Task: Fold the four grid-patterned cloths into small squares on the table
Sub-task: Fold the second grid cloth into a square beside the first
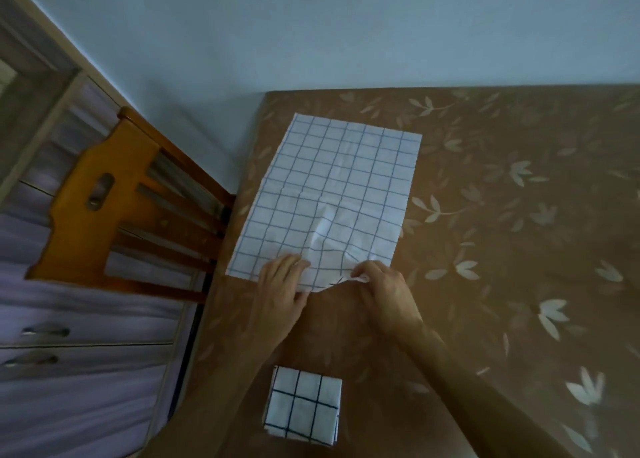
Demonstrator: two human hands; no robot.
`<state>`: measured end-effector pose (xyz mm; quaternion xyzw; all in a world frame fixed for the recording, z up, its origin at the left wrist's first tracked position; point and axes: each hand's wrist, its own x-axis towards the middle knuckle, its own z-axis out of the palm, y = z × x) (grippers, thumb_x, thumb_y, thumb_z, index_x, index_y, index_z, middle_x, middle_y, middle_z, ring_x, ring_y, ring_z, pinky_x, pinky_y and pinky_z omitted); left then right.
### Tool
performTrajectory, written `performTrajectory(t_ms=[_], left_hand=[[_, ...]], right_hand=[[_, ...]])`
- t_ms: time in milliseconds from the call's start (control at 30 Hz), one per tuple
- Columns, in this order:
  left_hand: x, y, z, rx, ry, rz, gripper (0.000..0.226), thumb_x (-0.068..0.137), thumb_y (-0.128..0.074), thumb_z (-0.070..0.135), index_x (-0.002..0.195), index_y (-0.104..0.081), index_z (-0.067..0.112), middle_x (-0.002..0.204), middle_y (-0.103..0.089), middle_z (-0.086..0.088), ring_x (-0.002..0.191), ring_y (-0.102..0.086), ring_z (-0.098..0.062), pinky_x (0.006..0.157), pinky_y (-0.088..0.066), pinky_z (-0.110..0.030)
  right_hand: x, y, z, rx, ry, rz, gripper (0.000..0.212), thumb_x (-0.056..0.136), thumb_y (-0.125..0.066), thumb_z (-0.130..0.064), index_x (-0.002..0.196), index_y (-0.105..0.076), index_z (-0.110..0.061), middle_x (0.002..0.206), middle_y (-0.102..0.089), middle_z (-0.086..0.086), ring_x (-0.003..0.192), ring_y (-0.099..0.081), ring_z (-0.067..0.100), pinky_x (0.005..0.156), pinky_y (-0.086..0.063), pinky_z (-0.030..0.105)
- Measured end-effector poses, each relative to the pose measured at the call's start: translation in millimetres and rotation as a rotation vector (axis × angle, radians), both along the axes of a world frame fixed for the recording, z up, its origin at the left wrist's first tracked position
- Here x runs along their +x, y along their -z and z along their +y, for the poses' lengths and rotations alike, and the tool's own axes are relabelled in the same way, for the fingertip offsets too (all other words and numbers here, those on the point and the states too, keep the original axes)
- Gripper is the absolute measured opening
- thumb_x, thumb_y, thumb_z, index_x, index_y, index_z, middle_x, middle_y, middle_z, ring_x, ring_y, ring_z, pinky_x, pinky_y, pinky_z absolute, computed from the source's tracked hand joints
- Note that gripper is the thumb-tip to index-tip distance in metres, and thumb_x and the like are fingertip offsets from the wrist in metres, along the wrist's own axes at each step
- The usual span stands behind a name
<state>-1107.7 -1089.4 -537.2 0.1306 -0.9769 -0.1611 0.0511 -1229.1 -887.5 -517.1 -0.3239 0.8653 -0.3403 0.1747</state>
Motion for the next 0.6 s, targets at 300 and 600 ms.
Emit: performTrajectory(t_ms=[300,600], left_hand=[[49,-30,6,0.116,-0.231,-0.034,0.017,0.089,-0.066,0.007,0.101,-0.074,0.015,0.098,-0.072,-0.001,0.094,-0.066,-0.018,0.083,-0.055,-0.032],[106,-61,65,0.412,-0.312,-0.069,0.013,0.094,-0.067,0.025,0.106,-0.073,0.025,0.097,-0.075,0.006,0.085,-0.067,-0.009,0.065,-0.048,-0.019]], right_hand=[[35,-48,105,0.083,0.113,-0.027,0.010,0.099,-0.056,-0.028,0.106,-0.062,-0.025,0.097,-0.074,-0.006,0.086,-0.070,0.019,0.064,-0.044,0.027],[96,-76,185,0.042,0.233,0.080,0.010,0.096,-0.065,-0.026,0.090,-0.059,-0.020,0.069,-0.064,-0.014,0.060,-0.062,0.011,0.057,-0.048,0.033]])
